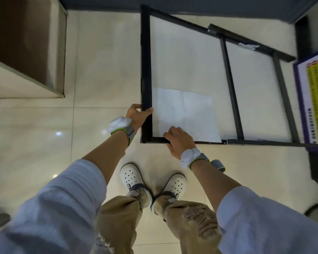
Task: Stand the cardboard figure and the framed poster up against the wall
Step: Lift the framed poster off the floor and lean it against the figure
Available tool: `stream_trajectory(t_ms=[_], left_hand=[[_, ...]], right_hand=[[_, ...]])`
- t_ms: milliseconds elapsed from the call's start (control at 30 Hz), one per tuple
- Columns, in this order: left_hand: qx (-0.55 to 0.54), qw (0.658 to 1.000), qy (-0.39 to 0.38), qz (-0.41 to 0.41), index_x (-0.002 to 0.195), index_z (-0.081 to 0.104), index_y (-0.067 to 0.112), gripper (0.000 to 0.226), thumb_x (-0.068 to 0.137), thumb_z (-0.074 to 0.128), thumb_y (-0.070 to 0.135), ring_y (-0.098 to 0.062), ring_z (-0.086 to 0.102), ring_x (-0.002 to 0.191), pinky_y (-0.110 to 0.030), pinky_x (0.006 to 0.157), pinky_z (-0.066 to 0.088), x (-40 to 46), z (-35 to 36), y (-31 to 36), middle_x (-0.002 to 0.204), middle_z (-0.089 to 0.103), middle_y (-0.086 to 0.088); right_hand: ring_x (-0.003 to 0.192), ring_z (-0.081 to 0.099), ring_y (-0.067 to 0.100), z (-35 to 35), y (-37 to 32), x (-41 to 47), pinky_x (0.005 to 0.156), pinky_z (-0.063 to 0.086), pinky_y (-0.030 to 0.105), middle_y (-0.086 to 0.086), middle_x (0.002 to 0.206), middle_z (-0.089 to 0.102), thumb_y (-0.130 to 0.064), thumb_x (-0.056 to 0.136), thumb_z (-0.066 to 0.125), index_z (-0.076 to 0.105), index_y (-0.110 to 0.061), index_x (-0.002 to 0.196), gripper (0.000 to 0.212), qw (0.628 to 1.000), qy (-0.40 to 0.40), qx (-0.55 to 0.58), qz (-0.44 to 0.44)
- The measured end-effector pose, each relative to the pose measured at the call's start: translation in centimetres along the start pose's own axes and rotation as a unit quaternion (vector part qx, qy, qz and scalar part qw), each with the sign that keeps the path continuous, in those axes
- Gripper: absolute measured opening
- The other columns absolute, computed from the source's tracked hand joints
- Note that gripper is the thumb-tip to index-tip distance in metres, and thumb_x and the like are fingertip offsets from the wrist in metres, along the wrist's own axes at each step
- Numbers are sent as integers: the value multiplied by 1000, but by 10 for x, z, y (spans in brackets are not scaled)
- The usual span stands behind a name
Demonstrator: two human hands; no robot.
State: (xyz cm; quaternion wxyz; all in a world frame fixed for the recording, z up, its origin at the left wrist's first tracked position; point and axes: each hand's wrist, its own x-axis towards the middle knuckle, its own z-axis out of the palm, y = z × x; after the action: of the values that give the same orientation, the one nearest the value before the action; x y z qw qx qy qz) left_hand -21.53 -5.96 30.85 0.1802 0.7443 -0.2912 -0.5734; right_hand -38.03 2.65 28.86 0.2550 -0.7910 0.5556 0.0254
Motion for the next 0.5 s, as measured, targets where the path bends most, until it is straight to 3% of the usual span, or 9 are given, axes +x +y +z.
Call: stream_trajectory(t_ms=[233,400,500], left_hand=[[20,999,-24,29,142,31,9,82,78,73,37,-32,55,119,-43,101,48,-90,16,82,135,53,-15],[40,995,-56,71,127,50,4,56,82,69,32,-27,61,102,-34,91,52,-136,33,124,124,62,-13],[59,993,-57,84,124,49,4,53,83,68,32,-24,57,95,-32,86,51,-164,46,150,118,60,-12]], right_hand=[[92,53,35,-89,-2,-50,62,33,30,20,105,57,-3,84,56,59,-4,108,23,999,29,-5,30],[65,59,31,-136,-1,-82,47,33,21,15,80,62,4,64,73,64,-6,87,27,997,45,-5,54],[69,60,32,-169,4,-101,49,35,23,16,85,62,2,69,70,63,-5,90,24,996,54,-4,66]])
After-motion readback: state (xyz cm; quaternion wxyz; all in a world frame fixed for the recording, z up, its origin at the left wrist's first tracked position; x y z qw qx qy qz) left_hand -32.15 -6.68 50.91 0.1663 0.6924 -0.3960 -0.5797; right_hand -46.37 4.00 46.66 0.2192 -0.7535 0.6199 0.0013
